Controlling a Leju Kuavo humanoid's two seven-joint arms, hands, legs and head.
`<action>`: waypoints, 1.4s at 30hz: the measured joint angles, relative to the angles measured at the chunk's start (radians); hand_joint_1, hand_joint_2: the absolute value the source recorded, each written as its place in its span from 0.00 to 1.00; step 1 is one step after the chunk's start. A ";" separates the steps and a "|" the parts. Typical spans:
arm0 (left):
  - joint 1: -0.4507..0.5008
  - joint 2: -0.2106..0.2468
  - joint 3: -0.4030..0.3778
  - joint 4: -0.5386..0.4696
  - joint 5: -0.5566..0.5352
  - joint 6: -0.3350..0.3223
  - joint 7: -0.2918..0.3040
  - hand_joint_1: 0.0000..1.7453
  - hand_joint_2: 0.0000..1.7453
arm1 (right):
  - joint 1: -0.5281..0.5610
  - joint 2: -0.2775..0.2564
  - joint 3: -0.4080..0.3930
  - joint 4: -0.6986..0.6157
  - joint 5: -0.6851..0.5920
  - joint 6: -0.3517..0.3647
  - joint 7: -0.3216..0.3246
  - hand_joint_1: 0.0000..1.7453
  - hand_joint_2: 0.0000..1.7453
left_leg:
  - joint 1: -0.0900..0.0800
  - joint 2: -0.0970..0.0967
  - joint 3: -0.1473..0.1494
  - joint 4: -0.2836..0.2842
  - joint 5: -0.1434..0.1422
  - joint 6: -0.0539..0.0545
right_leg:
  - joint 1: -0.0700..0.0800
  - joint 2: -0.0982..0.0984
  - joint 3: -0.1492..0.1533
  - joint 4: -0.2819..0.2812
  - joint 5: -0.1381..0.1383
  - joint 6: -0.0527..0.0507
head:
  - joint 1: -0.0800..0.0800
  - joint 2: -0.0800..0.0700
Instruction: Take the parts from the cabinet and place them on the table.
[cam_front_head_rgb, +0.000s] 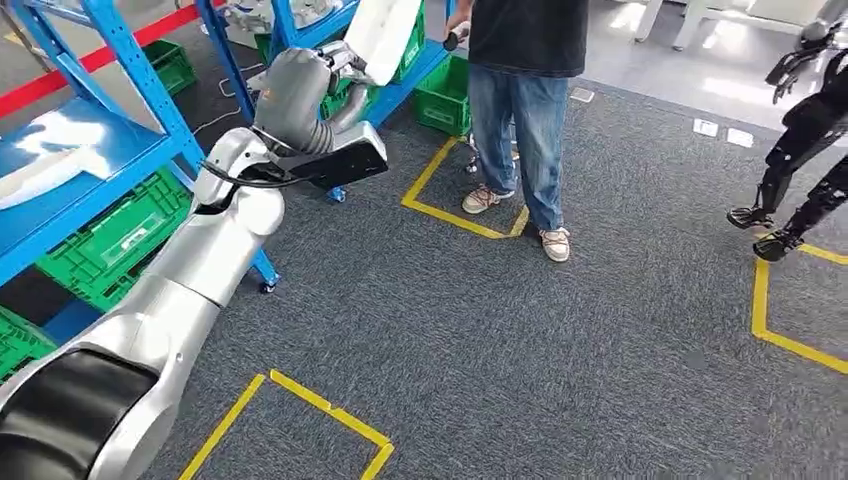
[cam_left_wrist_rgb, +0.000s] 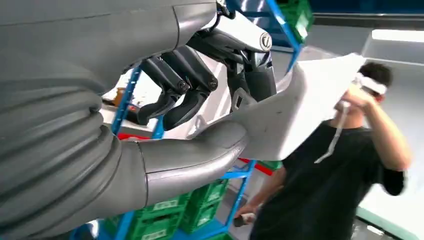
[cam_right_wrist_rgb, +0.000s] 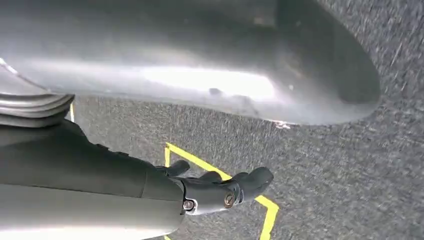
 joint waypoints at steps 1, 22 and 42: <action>0.002 0.001 0.000 0.001 0.000 0.000 0.000 1.00 1.00 | -0.001 0.000 0.000 0.000 0.000 0.000 0.000 0.00 0.00 | 0.002 -0.005 -0.040 0.087 -0.039 -0.003 | 0.000 0.011 0.000 0.000 0.000 -0.001 | 0.000 0.000; -0.005 -0.023 0.000 0.003 0.003 -0.026 -0.014 1.00 1.00 | -0.003 0.000 0.011 0.000 -0.008 0.005 0.002 0.00 0.00 | 0.001 0.045 0.047 -0.126 0.096 0.043 | 0.004 -0.023 -0.017 0.054 -0.004 0.040 | 0.012 0.000; -0.017 -0.052 -0.003 0.042 0.003 -0.056 -0.040 1.00 1.00 | 0.007 -0.001 0.010 0.000 -0.023 0.008 -0.006 0.00 0.00 | 0.001 -0.063 0.047 -0.122 0.093 0.023 | -0.005 0.115 -0.019 0.001 0.017 0.038 | 0.001 0.000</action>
